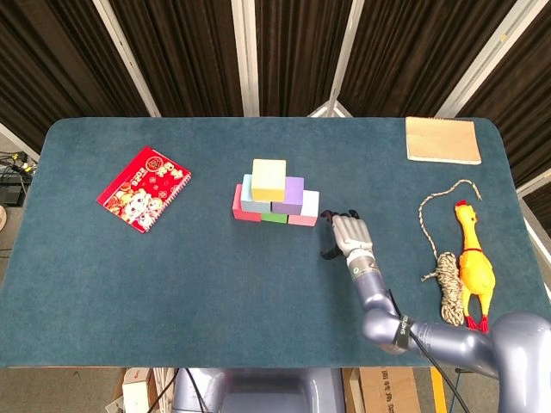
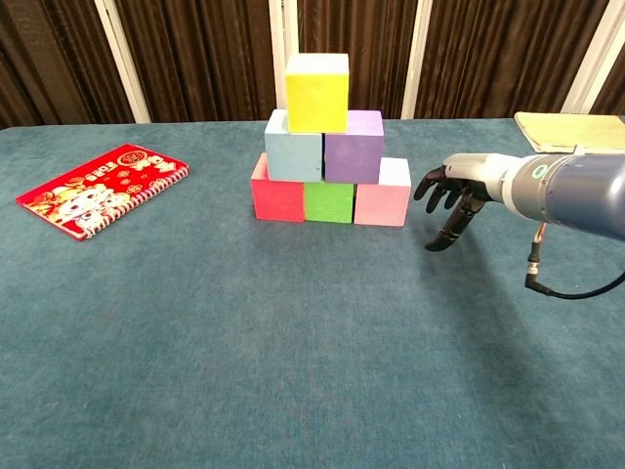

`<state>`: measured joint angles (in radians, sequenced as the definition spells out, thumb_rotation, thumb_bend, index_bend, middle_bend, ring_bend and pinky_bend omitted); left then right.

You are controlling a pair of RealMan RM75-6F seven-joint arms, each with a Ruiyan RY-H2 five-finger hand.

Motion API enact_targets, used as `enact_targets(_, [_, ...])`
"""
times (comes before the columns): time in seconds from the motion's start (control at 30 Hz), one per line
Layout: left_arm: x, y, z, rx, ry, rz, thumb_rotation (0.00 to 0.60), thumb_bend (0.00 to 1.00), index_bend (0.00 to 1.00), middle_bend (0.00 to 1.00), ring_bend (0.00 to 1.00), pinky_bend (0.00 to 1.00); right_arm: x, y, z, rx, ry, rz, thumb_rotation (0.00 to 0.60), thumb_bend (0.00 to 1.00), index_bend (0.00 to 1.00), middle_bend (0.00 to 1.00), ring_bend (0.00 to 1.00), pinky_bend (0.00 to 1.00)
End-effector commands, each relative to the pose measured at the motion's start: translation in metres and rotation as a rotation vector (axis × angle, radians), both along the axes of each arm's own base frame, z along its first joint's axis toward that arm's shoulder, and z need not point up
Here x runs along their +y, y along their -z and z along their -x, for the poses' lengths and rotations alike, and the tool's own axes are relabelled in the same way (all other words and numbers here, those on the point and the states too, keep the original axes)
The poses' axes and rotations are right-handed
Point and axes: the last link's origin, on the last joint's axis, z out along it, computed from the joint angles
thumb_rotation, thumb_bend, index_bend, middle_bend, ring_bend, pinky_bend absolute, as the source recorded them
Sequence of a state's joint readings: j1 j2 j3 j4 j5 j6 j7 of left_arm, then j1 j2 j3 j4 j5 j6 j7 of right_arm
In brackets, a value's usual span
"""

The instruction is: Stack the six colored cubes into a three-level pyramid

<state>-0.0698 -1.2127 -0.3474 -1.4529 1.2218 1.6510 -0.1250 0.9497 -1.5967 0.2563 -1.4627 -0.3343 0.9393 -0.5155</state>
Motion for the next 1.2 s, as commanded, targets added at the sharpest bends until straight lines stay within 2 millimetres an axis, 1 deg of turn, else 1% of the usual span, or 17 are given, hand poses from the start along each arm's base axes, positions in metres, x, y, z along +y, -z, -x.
enact_targets(0.03, [0.0, 0.0, 0.0, -0.001, -0.002, -0.001, 0.6, 0.32, 0.16, 0.07, 0.0, 0.0, 0.0, 0.003, -0.003, -0.005, -0.001, -0.005, 0.6, 0.25, 0.21, 0.24, 0.18, 0.0])
enact_targets(0.27, [0.001, -0.001, 0.001, -0.003, -0.002, -0.001, 0.6, 0.32, 0.16, 0.07, 0.0, 0.0, -0.002, 0.01, -0.004, -0.013, 0.011, -0.018, 0.6, 0.25, 0.21, 0.24, 0.18, 0.0])
enact_targets(0.87, [0.001, -0.001, 0.002, -0.006, -0.005, -0.001, 0.6, 0.32, 0.16, 0.07, 0.0, 0.0, -0.006, 0.019, -0.011, -0.026, 0.008, -0.029, 0.6, 0.25, 0.21, 0.24, 0.18, 0.0])
enact_targets(1.2, [0.002, 0.0, 0.003, -0.004, -0.007, 0.004, 0.6, 0.32, 0.16, 0.07, 0.01, 0.0, -0.008, 0.019, -0.01, -0.014, 0.012, -0.028, 0.6, 0.25, 0.21, 0.24, 0.18, 0.0])
